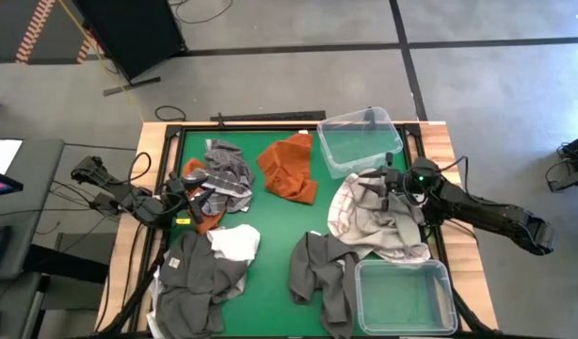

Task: Sort towels by color in basket
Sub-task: Put the orange towel into the top transparent bin

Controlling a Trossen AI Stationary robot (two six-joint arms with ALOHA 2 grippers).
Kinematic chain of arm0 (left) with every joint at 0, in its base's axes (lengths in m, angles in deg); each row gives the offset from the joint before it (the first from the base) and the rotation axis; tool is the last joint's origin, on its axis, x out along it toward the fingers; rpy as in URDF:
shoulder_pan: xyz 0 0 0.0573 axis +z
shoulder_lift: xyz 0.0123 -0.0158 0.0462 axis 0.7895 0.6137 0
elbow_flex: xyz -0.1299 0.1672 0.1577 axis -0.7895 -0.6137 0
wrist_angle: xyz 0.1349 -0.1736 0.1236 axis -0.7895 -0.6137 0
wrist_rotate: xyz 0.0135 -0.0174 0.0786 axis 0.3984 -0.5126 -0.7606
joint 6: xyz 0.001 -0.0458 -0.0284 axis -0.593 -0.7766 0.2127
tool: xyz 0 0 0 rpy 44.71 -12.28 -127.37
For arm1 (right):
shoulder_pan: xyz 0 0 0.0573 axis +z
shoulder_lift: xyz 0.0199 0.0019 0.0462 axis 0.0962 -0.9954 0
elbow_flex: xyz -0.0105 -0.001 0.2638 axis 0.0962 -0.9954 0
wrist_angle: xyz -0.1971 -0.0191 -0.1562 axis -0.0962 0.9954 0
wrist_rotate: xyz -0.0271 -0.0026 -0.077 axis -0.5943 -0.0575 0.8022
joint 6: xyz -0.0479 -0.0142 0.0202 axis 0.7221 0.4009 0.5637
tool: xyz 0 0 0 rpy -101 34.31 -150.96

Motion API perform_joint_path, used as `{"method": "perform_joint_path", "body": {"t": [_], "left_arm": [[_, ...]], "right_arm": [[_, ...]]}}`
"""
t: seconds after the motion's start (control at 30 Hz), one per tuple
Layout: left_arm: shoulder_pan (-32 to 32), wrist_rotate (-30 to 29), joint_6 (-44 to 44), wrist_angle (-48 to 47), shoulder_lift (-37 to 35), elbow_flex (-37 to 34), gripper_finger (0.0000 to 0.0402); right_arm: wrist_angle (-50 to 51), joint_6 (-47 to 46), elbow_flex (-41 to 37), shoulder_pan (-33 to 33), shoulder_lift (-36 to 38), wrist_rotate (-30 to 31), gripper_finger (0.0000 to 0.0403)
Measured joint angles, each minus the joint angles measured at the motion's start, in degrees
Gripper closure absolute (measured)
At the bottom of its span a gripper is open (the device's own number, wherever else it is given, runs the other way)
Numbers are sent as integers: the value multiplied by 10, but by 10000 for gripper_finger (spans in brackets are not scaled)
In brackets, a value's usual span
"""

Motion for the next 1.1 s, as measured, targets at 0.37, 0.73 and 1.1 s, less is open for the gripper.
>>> {"method": "perform_joint_path", "body": {"t": [0.37, 0.73, 1.1], "left_arm": [[0, 0, 0, 0, 0, 0, 203], [0, 0, 0, 0, 0, 0, 203], [0, 0, 0, 0, 0, 0, 203]], "right_arm": [[-99, -140, 0, 77, -1, 3, 253], [-289, -197, 0, 235, -16, 20, 253], [-394, -74, 75, 358, -152, 111, 244]]}}
